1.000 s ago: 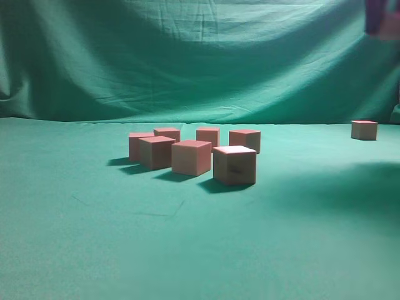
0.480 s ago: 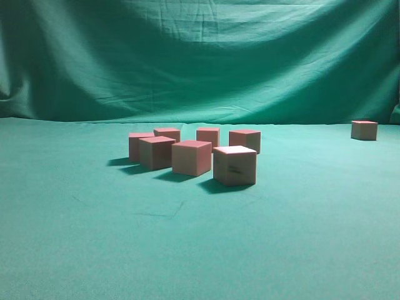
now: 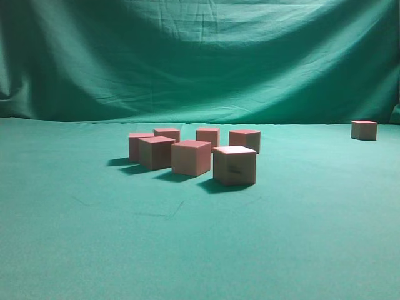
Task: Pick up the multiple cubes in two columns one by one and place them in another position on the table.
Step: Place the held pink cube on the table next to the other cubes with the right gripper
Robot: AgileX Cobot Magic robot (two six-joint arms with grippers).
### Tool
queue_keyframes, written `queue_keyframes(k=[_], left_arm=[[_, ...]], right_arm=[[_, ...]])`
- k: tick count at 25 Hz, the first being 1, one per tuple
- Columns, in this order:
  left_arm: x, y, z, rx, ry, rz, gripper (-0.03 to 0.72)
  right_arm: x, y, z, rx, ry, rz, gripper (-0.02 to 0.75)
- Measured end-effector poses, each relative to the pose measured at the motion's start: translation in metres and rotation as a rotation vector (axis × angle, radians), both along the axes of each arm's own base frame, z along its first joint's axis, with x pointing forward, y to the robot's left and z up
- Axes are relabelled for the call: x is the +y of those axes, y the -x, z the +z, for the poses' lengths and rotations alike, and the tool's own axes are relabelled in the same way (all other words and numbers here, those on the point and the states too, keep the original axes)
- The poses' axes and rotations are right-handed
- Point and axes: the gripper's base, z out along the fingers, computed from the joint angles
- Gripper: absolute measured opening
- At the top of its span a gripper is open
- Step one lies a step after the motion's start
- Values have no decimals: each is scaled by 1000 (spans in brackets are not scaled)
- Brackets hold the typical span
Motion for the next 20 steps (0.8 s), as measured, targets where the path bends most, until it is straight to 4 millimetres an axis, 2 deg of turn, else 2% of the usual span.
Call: queue_keyframes(k=[4, 11, 20], left_arm=[[0, 0, 0, 0, 0, 0, 0], [0, 0, 0, 0, 0, 0, 0], [0, 0, 0, 0, 0, 0, 0]], right_arm=[[11, 18, -19, 48, 46, 42, 283], [28, 33, -39, 27, 52, 64, 283], [37, 23, -83, -21, 182, 110, 283]])
